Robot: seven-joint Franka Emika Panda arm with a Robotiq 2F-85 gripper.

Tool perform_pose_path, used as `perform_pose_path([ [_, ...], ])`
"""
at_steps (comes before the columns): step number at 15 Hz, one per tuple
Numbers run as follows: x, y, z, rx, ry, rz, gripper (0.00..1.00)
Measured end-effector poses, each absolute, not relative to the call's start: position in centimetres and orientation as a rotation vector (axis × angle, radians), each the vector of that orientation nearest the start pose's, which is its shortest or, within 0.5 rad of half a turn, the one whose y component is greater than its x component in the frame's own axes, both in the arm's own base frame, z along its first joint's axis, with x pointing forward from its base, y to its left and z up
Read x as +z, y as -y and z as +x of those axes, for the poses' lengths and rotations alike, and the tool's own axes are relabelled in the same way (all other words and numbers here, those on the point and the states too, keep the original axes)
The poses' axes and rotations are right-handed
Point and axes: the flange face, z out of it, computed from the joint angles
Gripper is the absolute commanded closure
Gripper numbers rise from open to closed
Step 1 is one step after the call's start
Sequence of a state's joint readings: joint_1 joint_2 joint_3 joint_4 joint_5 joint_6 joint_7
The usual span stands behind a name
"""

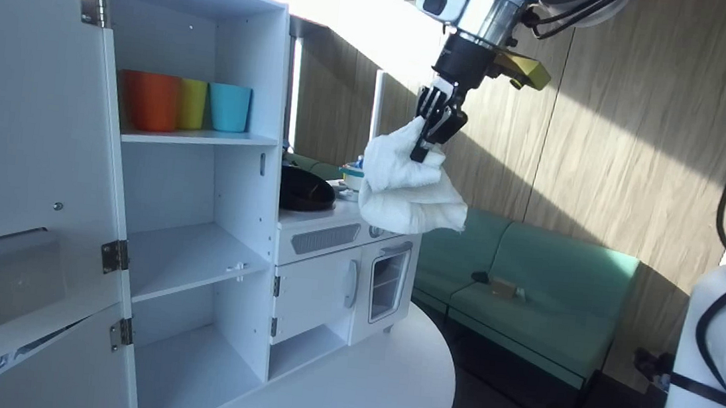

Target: Move the towel from the top of the cabinet and place it in the middle shelf

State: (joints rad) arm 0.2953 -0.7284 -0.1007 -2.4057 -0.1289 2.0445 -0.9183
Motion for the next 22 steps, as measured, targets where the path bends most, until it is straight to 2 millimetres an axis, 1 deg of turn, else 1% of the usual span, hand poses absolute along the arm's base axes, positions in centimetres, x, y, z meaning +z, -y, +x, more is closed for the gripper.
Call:
perform_pose_path([
  [2,56.5,-7.1,36.3,-0.511,1.937,-2.646,0.92],
  [5,52.5,-10.3,37.0,-0.539,2.131,-2.515,0.92],
  [8,49.4,-14.1,37.6,-0.562,2.291,-2.394,0.92],
  [10,47.8,-16.6,38.1,-0.601,2.387,-2.314,0.92],
  [13,46.0,-19.4,39.1,-0.708,2.479,-2.218,0.92],
  [16,44.9,-21.5,40.3,-0.886,2.527,-2.138,0.92],
  [19,44.7,-22.7,41.1,-1.127,2.556,-2.053,0.92],
  [22,45.1,-23.4,41.6,-1.368,2.574,-1.952,0.92],
])
